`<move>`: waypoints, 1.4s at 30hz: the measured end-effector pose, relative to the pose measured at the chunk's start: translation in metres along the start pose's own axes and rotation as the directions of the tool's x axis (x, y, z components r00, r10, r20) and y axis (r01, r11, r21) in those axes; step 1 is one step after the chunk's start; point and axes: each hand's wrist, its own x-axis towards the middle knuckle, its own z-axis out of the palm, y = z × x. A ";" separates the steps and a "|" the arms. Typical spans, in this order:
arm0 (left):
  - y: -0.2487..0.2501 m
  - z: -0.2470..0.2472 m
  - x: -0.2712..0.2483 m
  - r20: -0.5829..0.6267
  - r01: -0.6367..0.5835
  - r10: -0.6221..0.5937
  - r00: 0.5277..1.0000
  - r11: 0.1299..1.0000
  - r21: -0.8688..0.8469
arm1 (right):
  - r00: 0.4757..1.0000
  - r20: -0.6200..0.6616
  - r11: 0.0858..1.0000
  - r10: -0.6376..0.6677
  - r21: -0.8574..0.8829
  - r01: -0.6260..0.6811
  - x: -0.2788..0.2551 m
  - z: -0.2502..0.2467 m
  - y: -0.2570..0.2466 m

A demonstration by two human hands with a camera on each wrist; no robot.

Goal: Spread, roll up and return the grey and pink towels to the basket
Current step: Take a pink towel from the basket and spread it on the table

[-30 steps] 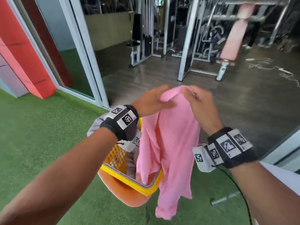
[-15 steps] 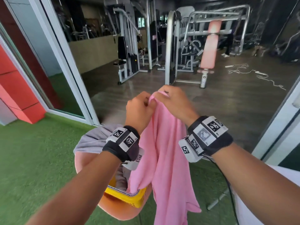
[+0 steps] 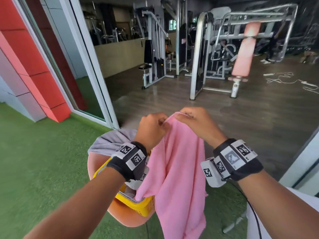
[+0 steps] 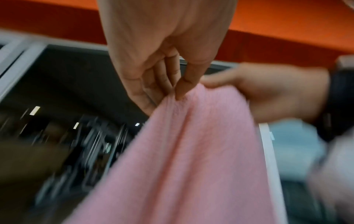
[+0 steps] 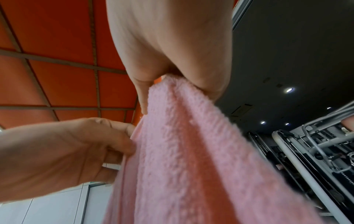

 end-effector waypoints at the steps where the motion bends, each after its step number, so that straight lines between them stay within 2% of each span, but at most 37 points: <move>1: -0.002 0.002 -0.003 0.013 0.026 -0.026 1.000 0.998 -0.049 | 1.000 -0.012 1.000 0.000 0.009 0.000 -0.001 0.001 0.000; 3: -0.005 0.003 -0.007 0.031 0.058 -0.052 0.998 0.963 -0.261 | 1.000 -0.025 1.000 -0.001 0.030 0.001 -0.001 0.002 0.001; 5: -0.001 0.002 -0.008 0.056 0.062 -0.044 0.997 0.927 -0.370 | 1.000 -0.023 0.997 0.003 0.081 -0.001 -0.004 0.002 0.003; 9: 0.009 0.005 -0.005 0.062 0.029 -0.008 0.998 0.938 -0.345 | 1.000 -0.018 0.974 0.001 0.228 0.003 -0.008 0.005 0.002; 12: 0.011 -0.003 0.006 -0.008 -0.031 0.030 1.000 0.943 -0.331 | 0.999 -0.031 0.947 0.023 0.320 -0.012 -0.017 0.011 0.003; 14: 0.012 -0.017 0.016 -0.068 -0.061 0.039 0.997 0.929 -0.365 | 0.997 -0.016 0.924 0.080 0.376 -0.068 -0.030 0.018 0.011; 16: 0.011 -0.031 0.025 -0.148 -0.051 -0.016 0.989 0.897 -0.438 | 0.991 0.025 0.903 0.134 0.408 -0.132 -0.044 0.024 0.016; 18: 0.005 -0.036 0.028 -0.188 -0.032 -0.060 0.980 0.891 -0.452 | 0.990 0.028 0.905 0.139 0.403 -0.138 -0.050 0.022 0.014; 19: 0.003 -0.034 0.025 -0.152 -0.011 -0.062 0.986 0.899 -0.438 | 0.992 0.004 0.916 0.125 0.383 -0.117 -0.049 0.018 0.010; 21: 0.006 -0.023 0.013 0.052 0.049 -0.028 0.998 0.891 -0.450 | 0.997 -0.056 0.940 0.054 0.340 -0.032 -0.039 0.007 -0.003; 23: 0.010 -0.010 0.001 0.283 0.105 0.044 0.958 0.864 -0.492 | 0.996 -0.087 0.952 -0.018 0.302 0.043 -0.027 -0.003 -0.014; 24: 0.013 -0.007 -0.002 0.325 0.106 0.082 0.942 0.846 -0.522 | 0.995 -0.092 0.957 -0.039 0.283 0.064 -0.022 -0.005 -0.018; 26: 0.018 -0.008 0.000 0.268 0.081 0.105 0.958 0.796 -0.600 | 0.997 -0.073 0.959 -0.030 0.278 0.050 -0.020 -0.003 -0.016; 28: 0.017 -0.016 0.011 0.124 0.045 0.048 0.991 0.758 -0.651 | 0.999 -0.006 0.950 0.042 0.310 -0.038 -0.028 0.005 -0.006; 30: 0.011 -0.023 0.016 -0.013 0.022 -0.040 0.999 0.763 -0.646 | 0.994 0.049 0.937 0.097 0.332 -0.108 -0.043 0.013 0.005; 31: 0.007 -0.022 0.014 -0.041 0.026 -0.067 0.997 0.781 -0.623 | 0.993 0.049 0.935 0.109 0.335 -0.119 -0.048 0.015 0.008; 32: 0.005 -0.019 0.010 -0.008 0.043 -0.060 0.998 0.794 -0.606 | 0.994 0.029 0.936 0.108 0.334 -0.112 -0.051 0.014 0.007; 33: 0.004 -0.013 0.002 0.103 0.090 -0.036 0.994 0.802 -0.591 | 0.995 -0.007 0.940 0.097 0.330 -0.089 -0.050 0.012 0.004; 34: 0.006 -0.005 -0.008 0.262 0.163 -0.004 0.965 0.791 -0.589 | 0.996 -0.045 0.946 0.077 0.318 -0.059 -0.047 0.008 -0.001; 35: 0.011 0.001 -0.018 0.403 0.240 0.018 0.915 0.779 -0.579 | 0.996 -0.067 0.952 0.056 0.306 -0.033 -0.042 0.005 -0.005; 36: 0.014 0.003 -0.024 0.482 0.297 0.022 0.876 0.763 -0.574 | 0.997 -0.067 0.953 0.038 0.303 -0.016 -0.037 0.002 -0.008; 37: 0.017 0.002 -0.026 0.489 0.316 0.019 0.872 0.740 -0.594 | 0.998 -0.056 0.948 0.040 0.316 -0.020 -0.033 0.002 -0.008; 40: 0.015 -0.011 -0.010 0.313 0.280 -0.057 0.948 0.615 -0.737 | 0.993 0.007 0.916 0.116 0.385 -0.109 -0.042 0.014 0.003; 42: 0.007 -0.019 -0.002 0.197 0.262 -0.176 0.964 0.544 -0.797 | 0.990 0.058 0.900 0.130 0.411 -0.142 -0.055 0.022 0.011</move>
